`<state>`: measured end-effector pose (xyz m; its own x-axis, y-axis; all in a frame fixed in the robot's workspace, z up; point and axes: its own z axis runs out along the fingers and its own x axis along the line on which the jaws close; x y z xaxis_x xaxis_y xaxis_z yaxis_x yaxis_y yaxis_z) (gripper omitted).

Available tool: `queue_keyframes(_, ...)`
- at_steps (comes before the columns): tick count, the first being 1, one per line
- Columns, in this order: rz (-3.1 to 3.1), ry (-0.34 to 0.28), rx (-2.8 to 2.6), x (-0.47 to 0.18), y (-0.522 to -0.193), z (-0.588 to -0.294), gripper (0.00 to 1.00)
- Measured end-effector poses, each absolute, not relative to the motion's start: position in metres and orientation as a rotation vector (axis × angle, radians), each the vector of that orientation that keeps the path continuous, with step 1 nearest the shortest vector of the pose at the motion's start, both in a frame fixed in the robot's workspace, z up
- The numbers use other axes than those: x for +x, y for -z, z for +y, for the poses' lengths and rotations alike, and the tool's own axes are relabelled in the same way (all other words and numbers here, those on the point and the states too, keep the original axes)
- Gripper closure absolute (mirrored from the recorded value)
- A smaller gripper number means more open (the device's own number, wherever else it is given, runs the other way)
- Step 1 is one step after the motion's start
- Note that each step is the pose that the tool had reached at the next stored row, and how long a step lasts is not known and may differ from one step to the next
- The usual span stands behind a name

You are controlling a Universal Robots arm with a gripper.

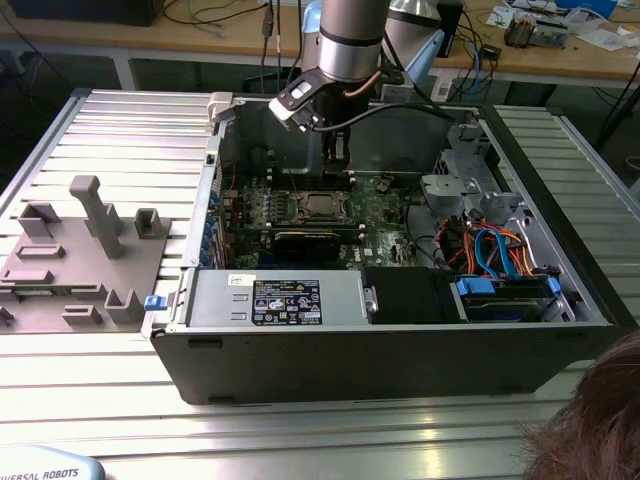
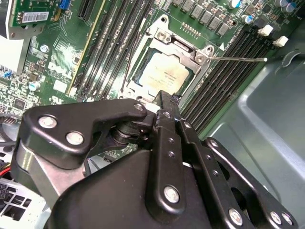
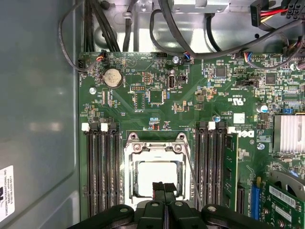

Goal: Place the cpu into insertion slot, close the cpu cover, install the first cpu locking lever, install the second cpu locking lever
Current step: 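Close the cpu cover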

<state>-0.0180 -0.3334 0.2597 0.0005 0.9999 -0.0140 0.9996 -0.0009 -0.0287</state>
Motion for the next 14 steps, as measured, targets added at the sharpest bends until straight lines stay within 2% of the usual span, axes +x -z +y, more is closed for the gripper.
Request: queue_keyframes(14, -2.213, -0.047, -2.215, -0.018, -0.2656, -0.3334, 0.89)
